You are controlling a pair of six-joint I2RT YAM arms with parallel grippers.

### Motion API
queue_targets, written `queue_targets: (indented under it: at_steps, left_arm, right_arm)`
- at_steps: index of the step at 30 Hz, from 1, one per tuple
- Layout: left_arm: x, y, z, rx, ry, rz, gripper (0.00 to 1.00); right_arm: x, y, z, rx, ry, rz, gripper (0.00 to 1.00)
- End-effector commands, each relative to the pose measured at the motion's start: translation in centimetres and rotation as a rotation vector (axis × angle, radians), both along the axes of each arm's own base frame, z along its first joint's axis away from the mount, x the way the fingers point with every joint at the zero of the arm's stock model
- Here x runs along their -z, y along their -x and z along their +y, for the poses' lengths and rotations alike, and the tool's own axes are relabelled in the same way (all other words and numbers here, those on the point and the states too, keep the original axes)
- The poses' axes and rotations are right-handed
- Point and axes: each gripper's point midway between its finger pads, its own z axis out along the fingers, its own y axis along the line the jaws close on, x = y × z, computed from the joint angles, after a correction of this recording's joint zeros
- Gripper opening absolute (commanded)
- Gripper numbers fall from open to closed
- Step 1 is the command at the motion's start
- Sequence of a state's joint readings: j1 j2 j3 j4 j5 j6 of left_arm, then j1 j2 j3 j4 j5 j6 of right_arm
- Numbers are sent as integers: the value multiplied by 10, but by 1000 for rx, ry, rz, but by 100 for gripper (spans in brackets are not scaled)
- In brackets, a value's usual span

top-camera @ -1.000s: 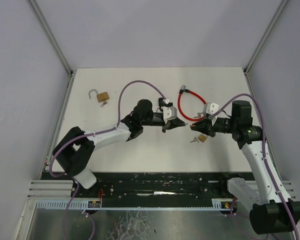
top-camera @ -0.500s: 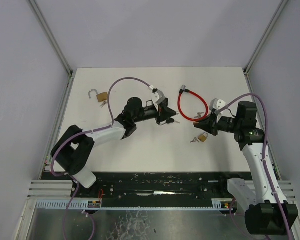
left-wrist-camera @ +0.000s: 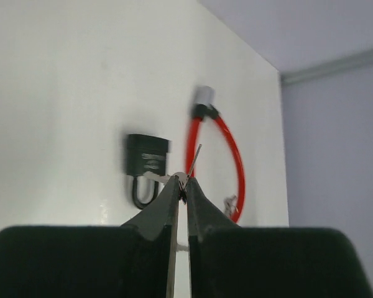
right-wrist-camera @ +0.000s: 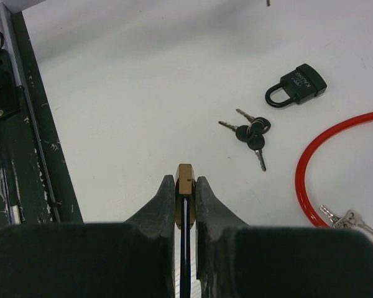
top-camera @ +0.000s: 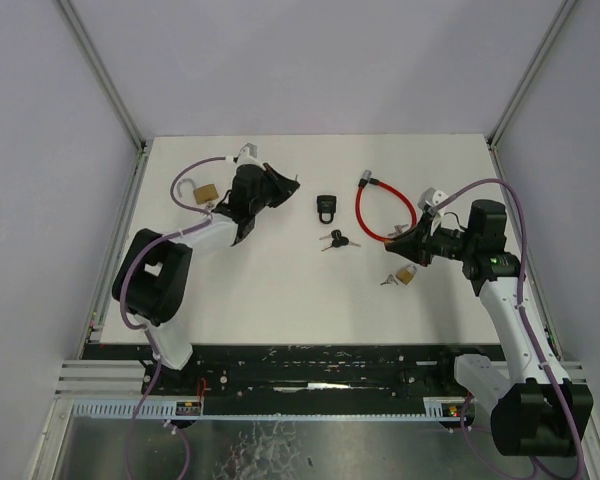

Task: Lock with the key
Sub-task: Place the key at the center of the board.

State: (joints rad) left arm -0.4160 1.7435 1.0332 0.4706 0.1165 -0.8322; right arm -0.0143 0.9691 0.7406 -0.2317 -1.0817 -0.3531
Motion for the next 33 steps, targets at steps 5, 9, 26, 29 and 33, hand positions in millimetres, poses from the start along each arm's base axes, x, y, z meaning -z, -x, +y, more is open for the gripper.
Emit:
queue_targets:
  at_steps: [5,9,26,29,33]
  left_arm:
    - [63,-24,65,-476,-58,427,1]
    - [80,-27,77,-542,-68,542,0]
    - [103,-25,93,-551,15,680,23]
    - [102,-25,94,-548,17,676,28]
    - [100,-25,92,-535,23,667,38]
  right_arm:
    - [-11,-7,-1,18,-9,-46,2]
    - [-11,-7,-2,19,-11,-46,2]
    - [-12,-6,-2,18,-18,-46,3]
    - [-13,-6,-2,19,-18,-47,3]
    - [-13,-5,-2,17,-19,-50,3]
